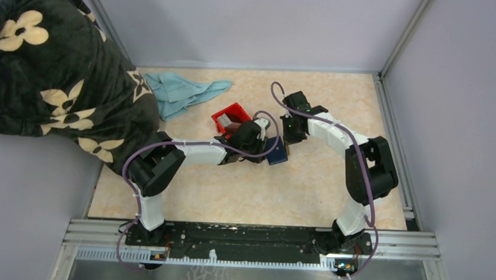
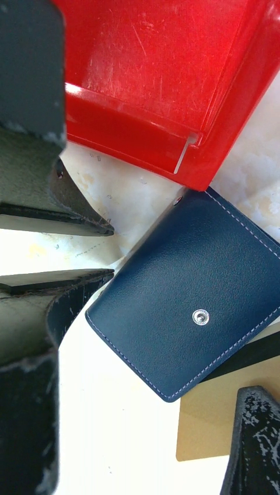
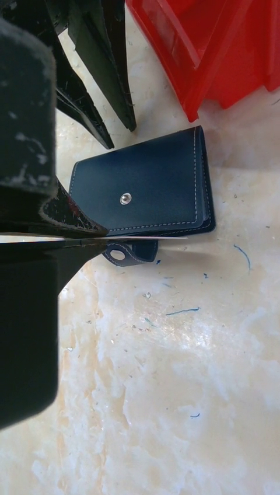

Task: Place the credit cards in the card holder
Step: Open the card holder at the center of the board.

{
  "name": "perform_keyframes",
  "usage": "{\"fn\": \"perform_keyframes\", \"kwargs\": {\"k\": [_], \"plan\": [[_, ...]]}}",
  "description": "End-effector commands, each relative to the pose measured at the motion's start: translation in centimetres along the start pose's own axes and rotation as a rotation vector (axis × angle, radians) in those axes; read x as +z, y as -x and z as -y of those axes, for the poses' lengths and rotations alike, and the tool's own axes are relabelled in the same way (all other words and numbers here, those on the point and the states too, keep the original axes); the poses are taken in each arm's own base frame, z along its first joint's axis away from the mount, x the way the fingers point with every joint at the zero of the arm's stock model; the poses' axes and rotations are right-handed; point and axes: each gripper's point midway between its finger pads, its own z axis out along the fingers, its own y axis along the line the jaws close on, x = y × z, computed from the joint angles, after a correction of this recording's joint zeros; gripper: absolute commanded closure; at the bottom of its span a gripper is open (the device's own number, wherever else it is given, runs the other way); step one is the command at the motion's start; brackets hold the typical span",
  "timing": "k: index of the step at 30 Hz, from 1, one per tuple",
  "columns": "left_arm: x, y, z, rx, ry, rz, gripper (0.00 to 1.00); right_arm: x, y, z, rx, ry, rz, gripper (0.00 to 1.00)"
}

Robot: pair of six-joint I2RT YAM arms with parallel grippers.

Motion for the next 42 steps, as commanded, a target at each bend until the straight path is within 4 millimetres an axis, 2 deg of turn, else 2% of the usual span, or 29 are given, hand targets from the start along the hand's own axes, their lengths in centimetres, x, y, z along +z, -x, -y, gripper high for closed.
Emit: {"fn": "perform_keyframes", "kwargs": {"k": [1,22,42], "plan": [[0.04,-2.41,-0.48,0.014,0.02,-0.066,0.66,-0.6,0.88,-0.29,0.02,0.041,0.045,1.0],[0.13,-3.04,-0.74,0.015,0.027,-0.077,0.66,-0.16,0.16,-0.14,0.081,0.121,0.036,1.0],[0.07,-3.32,-0.96,0.02,0.035,-0.083,0.66,-1.09,1.09,-0.1,0.106,0.146,0.063,1.0]]}}
